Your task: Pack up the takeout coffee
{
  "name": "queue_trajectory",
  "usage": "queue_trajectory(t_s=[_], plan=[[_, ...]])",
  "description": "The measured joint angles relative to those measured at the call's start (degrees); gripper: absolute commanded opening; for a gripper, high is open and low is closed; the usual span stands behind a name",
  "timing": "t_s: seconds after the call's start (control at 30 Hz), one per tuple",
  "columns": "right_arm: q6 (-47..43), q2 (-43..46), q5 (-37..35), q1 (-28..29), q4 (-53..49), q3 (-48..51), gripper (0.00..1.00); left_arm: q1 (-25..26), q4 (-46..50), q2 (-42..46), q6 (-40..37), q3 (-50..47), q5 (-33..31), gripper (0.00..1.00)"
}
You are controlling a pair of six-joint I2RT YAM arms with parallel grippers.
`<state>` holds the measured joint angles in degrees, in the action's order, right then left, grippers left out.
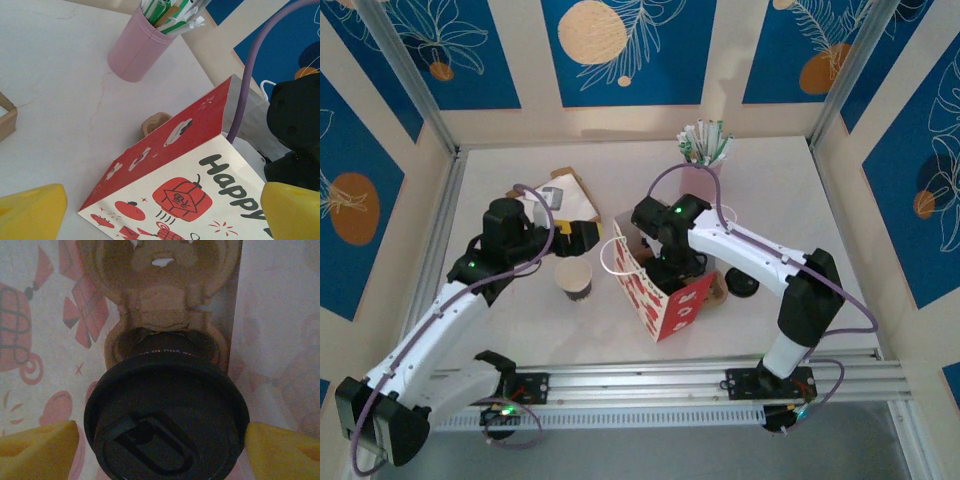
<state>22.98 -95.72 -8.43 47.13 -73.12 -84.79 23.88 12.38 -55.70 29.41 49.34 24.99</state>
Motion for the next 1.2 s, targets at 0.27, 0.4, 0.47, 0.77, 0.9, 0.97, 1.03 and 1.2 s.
queue_trajectory(t_s=[0.27,0.4,0.47,0.77,0.9,0.97,1.03,1.2], plan=[[0.02,0.04,-0.50,0.00,-0.81,-0.63,0.87,0.04,0.00,0.02,0.00,0.00,0.02,0.99],[0.24,0.07,-0.79,0.24,-1.66,-1.84,0.87,0.07,0.00,0.02,0.00,0.00,0.00,0.99],[0.44,0.15,-1.05,0.39,-2.03,-2.56,0.87,0.09,-0.02,0.02,0.00,0.00,0.00,0.99],[0.68,1.22,-1.90,1.18,-3.65,-5.14,0.87,0.28,0.02,0.59,0.00,0.00,-0.07,0.99],[1.07,1.38,-2.16,1.64,-4.57,-6.19,0.87,0.28,0.07,1.27,0.00,0.00,-0.17,0.99],[1.09,1.49,-2.34,1.90,-4.94,-6.93,0.87,0.28,0.04,1.55,0.00,0.00,-0.20,0.99],[1.25,1.66,-2.58,2.05,-5.35,-7.78,0.87,0.31,0.02,1.66,0.00,0.00,-0.20,0.99],[1.53,2.91,-2.89,2.23,-6.01,-8.87,0.87,0.31,0.07,1.73,0.00,0.00,-0.26,0.99]])
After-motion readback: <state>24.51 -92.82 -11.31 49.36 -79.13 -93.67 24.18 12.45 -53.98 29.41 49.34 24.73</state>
